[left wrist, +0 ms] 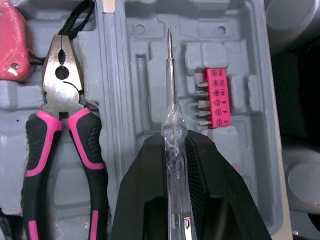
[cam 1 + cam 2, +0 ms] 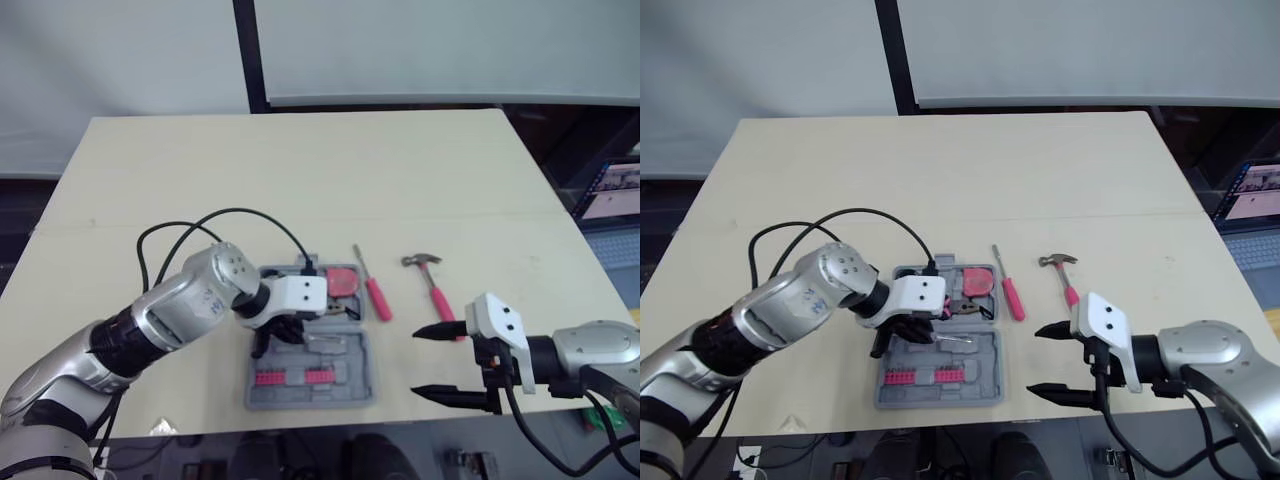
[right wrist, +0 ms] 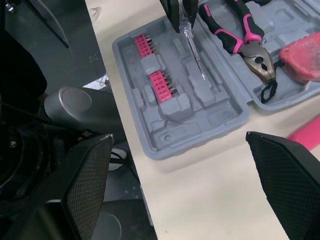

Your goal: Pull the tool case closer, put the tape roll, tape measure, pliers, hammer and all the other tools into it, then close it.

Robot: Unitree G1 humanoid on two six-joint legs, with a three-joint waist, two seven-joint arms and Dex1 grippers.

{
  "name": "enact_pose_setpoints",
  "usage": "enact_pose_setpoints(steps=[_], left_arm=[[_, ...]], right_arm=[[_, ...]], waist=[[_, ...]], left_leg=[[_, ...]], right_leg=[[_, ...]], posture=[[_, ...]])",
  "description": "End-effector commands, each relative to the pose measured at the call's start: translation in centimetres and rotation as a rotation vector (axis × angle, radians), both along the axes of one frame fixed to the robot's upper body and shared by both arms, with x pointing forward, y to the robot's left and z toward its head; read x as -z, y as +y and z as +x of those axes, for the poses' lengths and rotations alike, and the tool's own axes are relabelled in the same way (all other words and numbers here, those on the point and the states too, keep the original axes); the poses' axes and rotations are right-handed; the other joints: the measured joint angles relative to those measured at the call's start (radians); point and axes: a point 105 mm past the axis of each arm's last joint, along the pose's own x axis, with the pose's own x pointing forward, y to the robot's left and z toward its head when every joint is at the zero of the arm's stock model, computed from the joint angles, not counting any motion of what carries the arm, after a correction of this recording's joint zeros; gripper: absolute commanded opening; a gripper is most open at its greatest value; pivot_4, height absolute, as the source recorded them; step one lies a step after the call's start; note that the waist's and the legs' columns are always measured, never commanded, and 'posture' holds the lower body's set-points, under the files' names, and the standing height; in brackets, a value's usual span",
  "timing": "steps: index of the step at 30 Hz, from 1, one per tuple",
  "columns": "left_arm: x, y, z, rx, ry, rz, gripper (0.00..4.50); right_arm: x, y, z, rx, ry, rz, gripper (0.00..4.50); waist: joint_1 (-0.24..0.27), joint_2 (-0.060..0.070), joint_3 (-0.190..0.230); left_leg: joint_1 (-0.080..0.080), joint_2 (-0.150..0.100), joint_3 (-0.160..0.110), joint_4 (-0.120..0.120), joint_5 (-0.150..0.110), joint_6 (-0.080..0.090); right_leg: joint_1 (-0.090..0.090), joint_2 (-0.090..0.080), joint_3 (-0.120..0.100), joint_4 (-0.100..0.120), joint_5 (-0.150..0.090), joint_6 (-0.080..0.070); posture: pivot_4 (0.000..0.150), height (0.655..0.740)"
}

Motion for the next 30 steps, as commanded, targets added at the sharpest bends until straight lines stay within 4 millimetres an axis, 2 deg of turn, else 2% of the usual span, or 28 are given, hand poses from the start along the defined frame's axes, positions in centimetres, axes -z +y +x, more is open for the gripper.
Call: enact_pose_setpoints(steps=[1,7,17,23,30], left_arm=[[-0.2,0.2,0.5,-0.002,-0.047,0.03,0.05],[0.3,1.0,0.3,0.025,-0.051,0.079,0.05],[2.2,1.0,0.9,0.023,-0.073,0.122,0.05],[2.2,0.3,1.1,0.007,-0.072,0.106,0.05],[2.7,-0.3,0.1,0.044,-0.052,0.132,0.05]], right_arm=[[-1.0,0.2,-0.3,-0.011,-0.043,0.004,4.5],[-0.8,0.2,-0.1,0.003,-0.045,0.006,4.5],[-0.7,0.3,0.0,0.015,-0.047,0.016,4.5],[-0.7,0.4,-0.1,0.018,-0.046,0.022,4.5],[-0.6,0.5,-0.1,0.023,-0.05,0.029,4.5]], waist=[[-0.001,0.0,0.0],[0.0,0.0,0.0],[0.002,0.0,0.0],[0.002,0.0,0.0],[0.001,0.0,0.0]], left_leg=[[0.0,0.0,0.0,0.0,0.0,0.0],[0.0,0.0,0.0,0.0,0.0,0.0],[0.0,0.0,-0.001,0.001,0.0,0.0],[0.0,0.0,-0.001,0.002,0.0,0.0],[0.0,0.0,-0.002,0.004,0.0,0.0]], right_leg=[[0.0,0.0,0.0,0.0,0.0,0.0],[0.0,0.0,-0.001,0.0,0.0,0.0],[0.001,0.0,-0.001,0.0,0.0,0.0],[0.001,0.0,-0.001,0.001,0.0,0.0],[0.002,0.0,-0.002,0.003,0.0,0.0]], posture=[[0.15,0.74],[0.15,0.74],[0.15,0.74],[0.15,0.74],[0.15,0.74]])
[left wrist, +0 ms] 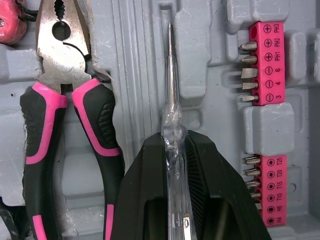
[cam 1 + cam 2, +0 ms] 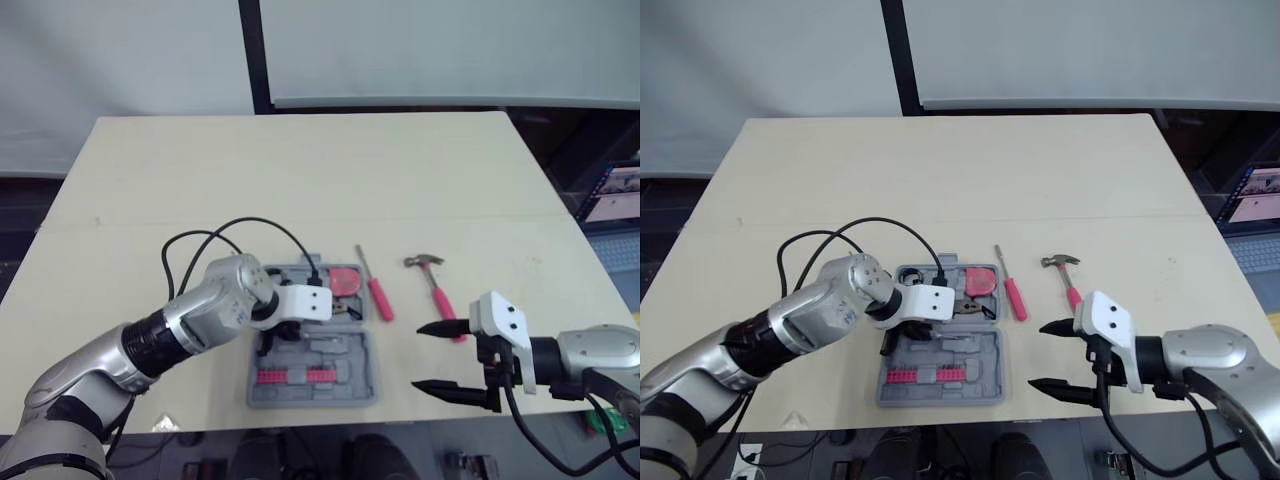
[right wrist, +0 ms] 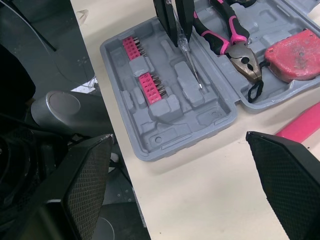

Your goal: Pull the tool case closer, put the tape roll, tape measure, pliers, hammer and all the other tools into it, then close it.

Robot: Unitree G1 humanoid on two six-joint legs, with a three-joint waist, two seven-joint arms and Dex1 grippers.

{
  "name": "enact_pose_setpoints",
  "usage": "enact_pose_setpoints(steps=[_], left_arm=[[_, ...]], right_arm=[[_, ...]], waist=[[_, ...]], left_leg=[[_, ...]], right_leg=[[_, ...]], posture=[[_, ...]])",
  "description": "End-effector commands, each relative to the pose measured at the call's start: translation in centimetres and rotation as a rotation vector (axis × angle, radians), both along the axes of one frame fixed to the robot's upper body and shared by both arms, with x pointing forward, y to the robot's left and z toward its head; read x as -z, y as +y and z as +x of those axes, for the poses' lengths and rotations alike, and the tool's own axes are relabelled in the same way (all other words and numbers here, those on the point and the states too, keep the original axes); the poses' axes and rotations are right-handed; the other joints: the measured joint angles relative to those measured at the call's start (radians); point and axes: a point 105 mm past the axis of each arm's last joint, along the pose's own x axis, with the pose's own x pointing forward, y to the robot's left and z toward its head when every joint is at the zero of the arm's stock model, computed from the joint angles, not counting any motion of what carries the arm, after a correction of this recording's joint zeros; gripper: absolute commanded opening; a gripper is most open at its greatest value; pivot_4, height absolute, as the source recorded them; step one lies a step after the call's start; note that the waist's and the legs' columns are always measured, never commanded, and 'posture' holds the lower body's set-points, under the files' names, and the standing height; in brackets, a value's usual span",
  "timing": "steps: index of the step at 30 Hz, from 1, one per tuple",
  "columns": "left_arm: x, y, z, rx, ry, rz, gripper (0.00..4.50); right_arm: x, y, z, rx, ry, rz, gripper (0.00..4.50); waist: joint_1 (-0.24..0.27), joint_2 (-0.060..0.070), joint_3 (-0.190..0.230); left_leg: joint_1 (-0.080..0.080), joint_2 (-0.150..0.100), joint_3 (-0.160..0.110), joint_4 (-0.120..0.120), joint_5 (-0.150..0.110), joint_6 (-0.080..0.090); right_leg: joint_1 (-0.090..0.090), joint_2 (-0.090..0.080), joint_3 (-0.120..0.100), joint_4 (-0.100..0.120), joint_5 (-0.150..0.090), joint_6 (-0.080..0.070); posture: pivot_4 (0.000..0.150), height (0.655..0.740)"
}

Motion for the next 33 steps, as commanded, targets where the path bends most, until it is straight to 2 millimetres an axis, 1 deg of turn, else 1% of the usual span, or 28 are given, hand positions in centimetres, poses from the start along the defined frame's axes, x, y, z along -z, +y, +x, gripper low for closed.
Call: enact_pose_setpoints(steps=[1,7,11,19,20,21,22,23,25,27,28,29,31,32,33], left_arm=[[0.3,-0.5,-0.7,0.046,-0.004,0.02,0.05],[0.5,-1.0,-1.1,0.023,0.016,-0.002,0.05],[0.4,-1.5,-1.3,0.01,0.03,-0.028,0.05],[0.3,-1.6,-1.5,-0.008,0.043,-0.044,0.05],[0.0,-1.3,-1.3,-0.015,0.036,-0.048,0.05],[-0.2,-1.2,-1.2,-0.02,0.031,-0.05,1.07],[-0.5,-0.9,-1.0,-0.023,0.025,-0.05,1.34],[-1.2,-0.3,-0.8,-0.033,0.021,-0.055,1.75],[-2.4,0.5,-0.6,-0.047,0.019,-0.069,2.79],[-4.0,0.6,-0.7,-0.039,0.022,-0.133,3.74],[-4.5,0.5,-0.8,-0.031,0.024,-0.158,3.74],[-5.5,0.9,-1.2,-0.017,0.062,-0.243,3.74],[-6.7,1.6,-1.7,-0.013,0.116,-0.389,3.74],[-6.7,1.9,-1.7,0.03,0.099,-0.504,3.74],[-6.2,2.3,-1.7,0.061,0.085,-0.585,3.74]], right_arm=[[-0.6,0.7,-0.3,-0.022,-0.03,0.02,4.5],[-0.7,0.7,-0.3,-0.016,-0.032,0.031,4.5],[-0.8,0.7,-0.2,-0.015,-0.036,0.034,4.5],[-0.6,0.7,-0.1,-0.014,-0.038,0.033,4.5],[-0.6,0.8,-0.1,-0.013,-0.039,0.034,4.5],[-0.6,0.8,-0.1,-0.013,-0.04,0.035,4.5],[-0.6,0.8,-0.1,-0.012,-0.041,0.036,4.5],[-0.6,0.8,-0.1,-0.012,-0.042,0.037,4.5],[-0.7,0.8,-0.1,-0.013,-0.042,0.038,4.5],[-0.7,0.9,-0.2,-0.013,-0.042,0.038,4.5],[-0.7,0.8,-0.2,-0.013,-0.042,0.038,4.5],[-0.7,0.8,-0.3,-0.014,-0.04,0.038,4.5],[-0.8,0.7,-0.4,-0.017,-0.039,0.037,4.5],[-0.8,0.8,-0.4,-0.019,-0.039,0.036,4.5],[-0.9,0.8,-0.3,-0.019,-0.041,0.037,4.5]], waist=[[0.0,0.0,0.0],[0.001,0.0,0.0],[0.001,0.0,0.0],[0.0,0.0,0.0],[0.0,0.0,0.0],[0.0,0.0,0.0],[0.0,0.0,0.0],[0.0,0.0,0.0],[-0.002,0.0,0.0],[-0.002,0.0,0.0],[-0.001,0.0,0.0],[-0.001,0.0,0.0],[-0.001,0.0,0.0],[-0.002,0.0,0.0],[-0.004,0.002,-0.001]], left_leg=[[0.0,0.0,0.0,0.0,0.0,0.0],[0.0,0.0,0.0,0.001,0.0,0.0],[0.0,0.0,-0.001,0.002,0.0,0.0],[0.0,0.0,-0.001,0.004,0.0,0.0],[0.0,0.0,-0.001,0.004,0.0,0.0],[0.0,0.0,-0.001,0.004,0.0,0.0],[0.0,0.0,-0.001,0.004,0.0,0.0],[0.0,0.0,-0.001,0.004,0.0,0.0],[0.0,0.0,-0.001,0.004,0.0,0.0],[0.0,0.0,-0.001,0.004,0.0,0.0],[0.0,0.0,-0.002,0.004,0.001,0.0],[0.0,0.0,-0.002,0.004,0.001,0.0],[0.0,0.0,-0.002,0.004,0.0,0.0],[0.0,0.0,-0.002,0.004,0.0,0.0],[0.0,0.0,-0.002,0.004,0.0,0.0]], right_leg=[[0.0,0.0,0.0,0.0,0.0,0.0],[0.0,0.0,0.0,0.002,0.0,0.0],[0.0,0.0,0.0,0.002,0.0,0.0],[0.0,0.0,0.0,0.004,0.0,0.0],[0.0,0.0,0.0,0.004,0.0,0.0],[0.0,0.0,0.0,0.005,0.0,0.0],[0.0,0.0,-0.001,0.005,0.0,0.0],[0.0,0.0,-0.001,0.005,0.0,0.0],[0.0,0.0,-0.001,0.006,0.0,0.0],[0.0,0.0,-0.001,0.007,0.0,0.0],[0.0,0.0,-0.001,0.007,0.0,0.0],[0.0,0.0,-0.001,0.007,0.0,0.0],[0.0,0.0,-0.002,0.006,0.0,0.0],[0.0,-0.001,-0.002,0.006,0.0,0.0],[0.0,-0.001,-0.002,0.006,0.0,0.0]], posture=[[0.15,0.74],[0.15,0.74],[0.15,0.74],[0.15,0.74],[0.15,0.74],[0.15,0.74],[0.15,0.74],[0.15,0.74],[0.15,0.74],[0.15,0.74],[0.15,0.74],[0.15,0.74],[0.15,0.74],[0.15,0.74],[0.15,0.74]])
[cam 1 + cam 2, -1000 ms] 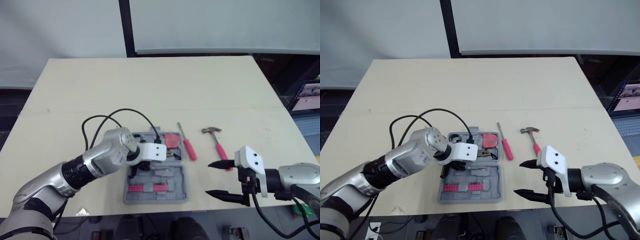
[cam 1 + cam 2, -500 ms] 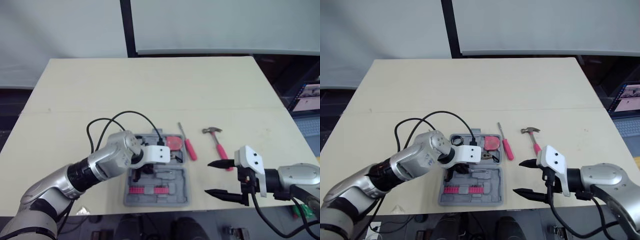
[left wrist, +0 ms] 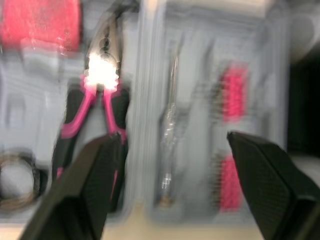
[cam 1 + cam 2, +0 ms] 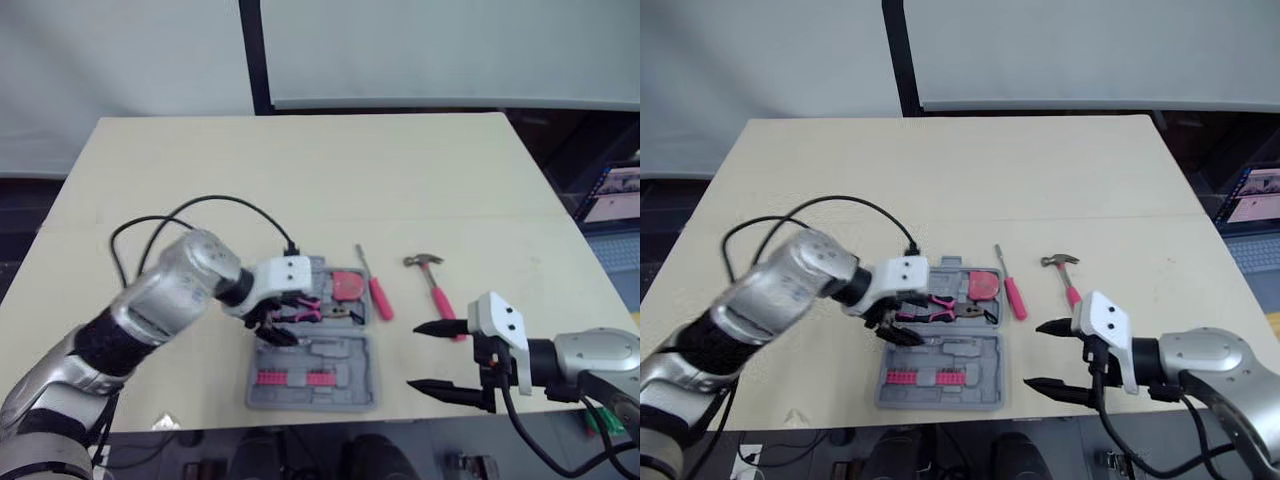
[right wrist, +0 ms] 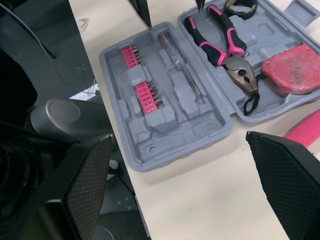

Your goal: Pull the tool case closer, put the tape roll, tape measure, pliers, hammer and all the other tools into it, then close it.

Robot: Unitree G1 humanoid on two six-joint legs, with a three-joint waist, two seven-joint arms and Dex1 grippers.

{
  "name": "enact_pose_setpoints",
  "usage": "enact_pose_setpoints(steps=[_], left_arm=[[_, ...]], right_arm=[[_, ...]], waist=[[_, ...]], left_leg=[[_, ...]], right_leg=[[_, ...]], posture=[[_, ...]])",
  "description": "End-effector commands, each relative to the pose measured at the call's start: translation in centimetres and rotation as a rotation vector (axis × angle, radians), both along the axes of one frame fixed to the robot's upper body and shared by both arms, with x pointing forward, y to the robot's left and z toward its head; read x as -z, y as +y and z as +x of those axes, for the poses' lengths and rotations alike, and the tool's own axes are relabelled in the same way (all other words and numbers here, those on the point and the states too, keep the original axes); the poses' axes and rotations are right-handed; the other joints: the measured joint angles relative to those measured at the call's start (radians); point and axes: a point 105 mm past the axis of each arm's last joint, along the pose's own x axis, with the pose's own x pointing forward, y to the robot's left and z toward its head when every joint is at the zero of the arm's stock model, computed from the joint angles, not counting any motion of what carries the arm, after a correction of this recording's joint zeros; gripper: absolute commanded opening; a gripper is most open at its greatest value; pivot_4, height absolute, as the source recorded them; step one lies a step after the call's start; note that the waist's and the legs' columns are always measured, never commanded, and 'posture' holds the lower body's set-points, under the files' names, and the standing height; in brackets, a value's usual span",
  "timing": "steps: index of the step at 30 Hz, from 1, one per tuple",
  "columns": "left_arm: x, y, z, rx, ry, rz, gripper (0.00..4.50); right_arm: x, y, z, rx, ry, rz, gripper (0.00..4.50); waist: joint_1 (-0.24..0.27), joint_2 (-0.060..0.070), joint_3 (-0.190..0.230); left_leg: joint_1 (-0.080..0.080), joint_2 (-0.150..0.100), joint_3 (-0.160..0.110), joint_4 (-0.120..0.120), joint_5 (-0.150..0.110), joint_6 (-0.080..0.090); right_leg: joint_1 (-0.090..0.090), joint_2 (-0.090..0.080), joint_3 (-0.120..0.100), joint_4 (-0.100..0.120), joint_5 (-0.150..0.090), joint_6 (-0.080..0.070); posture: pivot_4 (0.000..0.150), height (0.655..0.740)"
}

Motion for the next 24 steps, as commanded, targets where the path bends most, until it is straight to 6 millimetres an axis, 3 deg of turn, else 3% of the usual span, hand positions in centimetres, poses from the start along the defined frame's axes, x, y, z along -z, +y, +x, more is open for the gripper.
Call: enact_pose_setpoints(steps=[1,2,5,11,17,24], left_arm=[[0.0,0.9,-0.6,0.097,-0.054,-0.316,3.74],[0.7,1.2,-0.6,0.092,-0.054,-0.365,3.74],[2.4,1.4,0.1,0.082,-0.123,-0.481,2.87],[5.7,1.3,0.7,0.049,-0.135,-0.545,0.03],[8.6,1.0,1.1,0.048,-0.135,-0.472,0.03],[10.0,0.9,0.9,0.058,-0.102,-0.419,0.03]], right_arm=[[-0.9,0.3,0.0,-0.02,-0.033,0.011,4.5],[-0.9,0.3,0.1,-0.02,-0.034,0.011,4.5],[-1.0,0.4,0.4,-0.021,-0.036,0.015,4.5],[-0.9,0.6,0.9,-0.022,-0.036,0.02,4.5],[-1.0,0.3,1.1,-0.019,-0.038,0.013,4.5],[-1.0,0.2,1.0,-0.011,-0.034,0.011,4.5]], waist=[[-0.003,0.003,-0.002],[-0.004,0.003,-0.002],[0.0,0.001,-0.001],[0.001,0.0,0.0],[-0.002,0.001,-0.001],[-0.001,0.001,-0.001]], left_leg=[[0.001,0.0,0.0,0.0,0.0,0.0],[0.001,0.0,0.0,0.0,0.0,0.0],[0.001,0.0,-0.002,0.001,0.0,0.0],[0.0,-0.002,-0.003,0.003,-0.006,0.009],[0.0,-0.001,-0.003,0.002,-0.005,0.008],[0.0,-0.001,-0.003,0.003,-0.006,0.008]], right_leg=[[0.0,0.0,0.001,0.0,0.0,0.0],[0.0,0.0,0.001,0.0,0.0,0.0],[0.0,0.001,0.0,0.001,0.0,0.0],[0.001,-0.001,0.0,-0.001,0.002,0.002],[0.0,0.0,0.0,0.0,0.002,0.002],[0.001,0.0,0.0,0.0,0.002,0.002]], posture=[[0.15,0.74],[0.15,0.74],[0.15,0.74],[0.15,0.74],[0.15,0.74],[0.15,0.74]])
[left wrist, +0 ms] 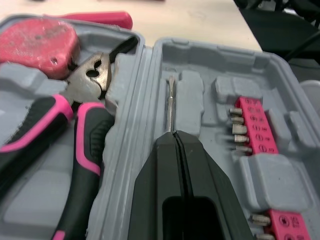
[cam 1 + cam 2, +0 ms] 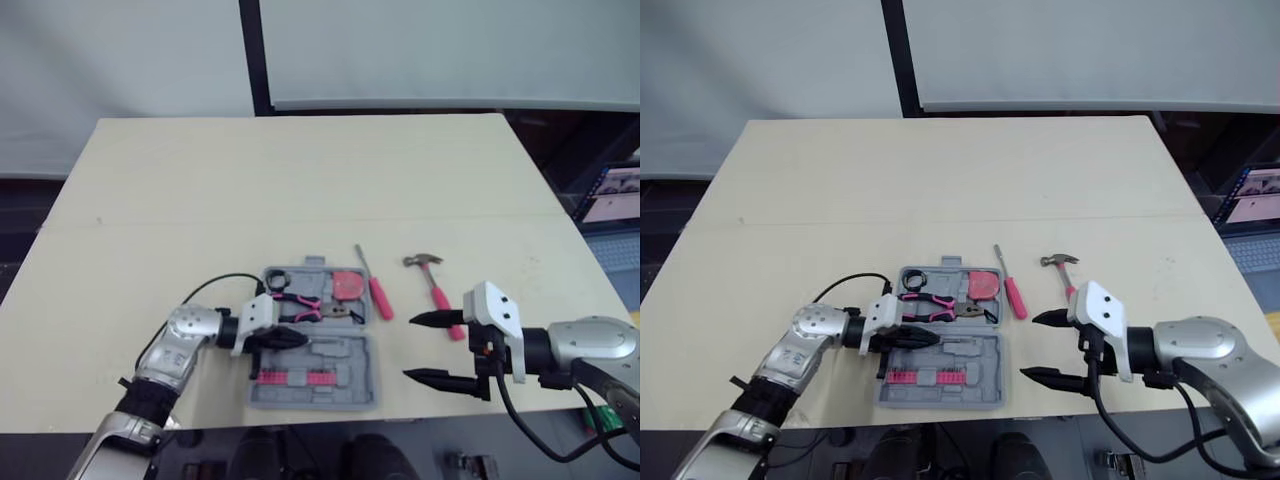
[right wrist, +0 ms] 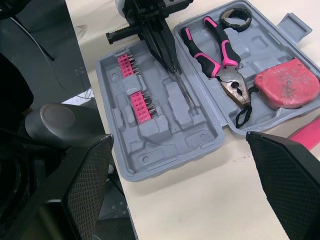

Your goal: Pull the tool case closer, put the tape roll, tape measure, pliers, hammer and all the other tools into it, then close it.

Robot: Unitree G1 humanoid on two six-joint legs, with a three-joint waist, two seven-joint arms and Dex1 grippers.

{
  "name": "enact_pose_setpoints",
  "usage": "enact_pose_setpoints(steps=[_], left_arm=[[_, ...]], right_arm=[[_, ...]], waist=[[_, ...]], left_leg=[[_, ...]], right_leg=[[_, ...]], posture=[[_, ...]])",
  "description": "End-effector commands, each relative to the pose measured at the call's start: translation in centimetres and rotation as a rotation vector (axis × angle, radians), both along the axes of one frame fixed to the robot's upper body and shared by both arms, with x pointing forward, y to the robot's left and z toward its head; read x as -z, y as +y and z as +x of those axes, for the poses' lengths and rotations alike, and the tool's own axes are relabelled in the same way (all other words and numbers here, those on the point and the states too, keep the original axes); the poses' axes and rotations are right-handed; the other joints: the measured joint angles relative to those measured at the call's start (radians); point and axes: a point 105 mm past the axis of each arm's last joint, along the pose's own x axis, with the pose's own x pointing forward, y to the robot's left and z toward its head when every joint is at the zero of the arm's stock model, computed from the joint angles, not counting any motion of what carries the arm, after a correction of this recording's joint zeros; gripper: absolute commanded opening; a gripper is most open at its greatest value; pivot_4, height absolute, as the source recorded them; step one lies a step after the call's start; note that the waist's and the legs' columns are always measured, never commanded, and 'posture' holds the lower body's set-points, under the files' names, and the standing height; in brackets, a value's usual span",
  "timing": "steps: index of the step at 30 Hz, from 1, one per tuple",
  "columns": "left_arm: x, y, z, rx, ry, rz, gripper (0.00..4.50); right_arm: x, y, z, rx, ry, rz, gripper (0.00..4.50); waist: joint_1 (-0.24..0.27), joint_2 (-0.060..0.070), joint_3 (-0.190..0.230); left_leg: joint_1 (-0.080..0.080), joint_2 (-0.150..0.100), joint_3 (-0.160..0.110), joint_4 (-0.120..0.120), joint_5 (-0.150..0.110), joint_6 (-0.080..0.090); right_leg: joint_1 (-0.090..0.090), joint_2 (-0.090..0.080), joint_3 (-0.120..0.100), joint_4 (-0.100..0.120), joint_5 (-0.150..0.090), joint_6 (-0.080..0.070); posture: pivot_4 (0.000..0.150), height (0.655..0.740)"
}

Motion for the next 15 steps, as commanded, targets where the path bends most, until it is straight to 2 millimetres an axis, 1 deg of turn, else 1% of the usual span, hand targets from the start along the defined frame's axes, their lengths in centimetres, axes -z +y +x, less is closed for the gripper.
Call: enact_pose_setpoints(steps=[1,5,8,15], left_arm=[[0.2,-0.3,-0.3,0.029,-0.017,0.027,0.03],[0.6,-0.4,-0.1,0.023,-0.031,0.062,0.03],[1.2,-0.2,-0.3,0.024,-0.019,0.095,0.03],[3.5,0.7,-0.5,0.039,-0.038,0.265,0.03]], right_arm=[[-0.5,-0.1,-0.2,-0.002,-0.015,0.001,4.5],[-0.4,-0.1,-0.2,0.0,-0.014,0.0,4.5],[-0.4,-0.1,-0.3,0.003,-0.011,0.001,4.5],[0.0,-0.1,-0.3,0.015,-0.013,-0.005,4.5]], waist=[[0.0,0.0,0.0],[0.0,0.0,0.0],[0.001,0.0,0.0],[0.0,0.002,-0.002]], left_leg=[[0.0,0.0,0.0,0.0,0.0,0.0],[0.0,0.0,0.0,0.0,0.0,0.0],[0.0,0.0,0.0,0.0,0.0,0.0],[0.001,0.0,0.0,0.0,0.0,0.0]], right_leg=[[0.0,0.0,0.0,0.0,0.0,0.0],[0.0,0.0,0.0,0.0,0.0,0.0],[0.0,0.0,0.0,0.0,0.0,0.0],[0.001,0.0,0.0,0.0,0.0,0.0]], posture=[[0.15,0.74],[0.15,0.74],[0.15,0.74],[0.15,0.74]])
